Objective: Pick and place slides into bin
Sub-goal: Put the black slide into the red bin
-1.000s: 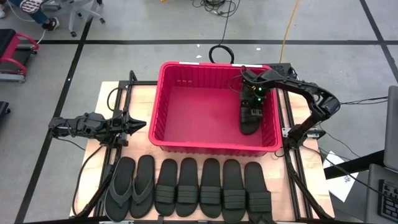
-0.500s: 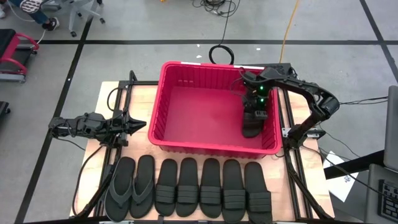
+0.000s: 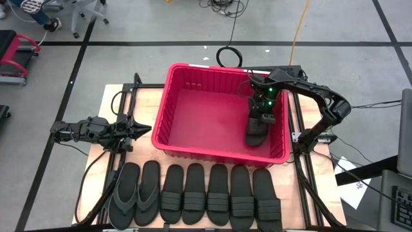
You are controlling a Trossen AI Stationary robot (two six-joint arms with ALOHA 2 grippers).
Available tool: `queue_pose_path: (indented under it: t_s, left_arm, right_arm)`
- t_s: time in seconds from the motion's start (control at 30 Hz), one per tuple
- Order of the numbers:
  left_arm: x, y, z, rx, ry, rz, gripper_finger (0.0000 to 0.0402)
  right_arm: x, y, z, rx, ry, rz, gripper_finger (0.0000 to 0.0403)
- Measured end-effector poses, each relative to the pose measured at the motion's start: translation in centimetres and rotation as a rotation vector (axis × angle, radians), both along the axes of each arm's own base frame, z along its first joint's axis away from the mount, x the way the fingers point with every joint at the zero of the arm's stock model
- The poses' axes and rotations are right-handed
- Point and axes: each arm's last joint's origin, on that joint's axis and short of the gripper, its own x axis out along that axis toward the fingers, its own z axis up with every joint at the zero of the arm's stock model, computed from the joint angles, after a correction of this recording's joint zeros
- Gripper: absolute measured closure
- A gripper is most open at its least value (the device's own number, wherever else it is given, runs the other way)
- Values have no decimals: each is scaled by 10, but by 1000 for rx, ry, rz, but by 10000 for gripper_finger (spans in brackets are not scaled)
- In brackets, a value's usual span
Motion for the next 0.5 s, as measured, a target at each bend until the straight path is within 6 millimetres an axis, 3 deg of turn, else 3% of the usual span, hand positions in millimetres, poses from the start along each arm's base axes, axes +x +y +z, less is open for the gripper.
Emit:
queue_pose_path:
  t_s: [0.23, 0.5]
  left_arm:
    - [0, 0, -1, 4, 8, 0, 371]
    - [0, 0, -2, 5, 17, -1, 371]
  right_arm:
    - [-2, 4, 4, 78, -7, -5, 400]
    - [-9, 10, -6, 121, 42, 6, 400]
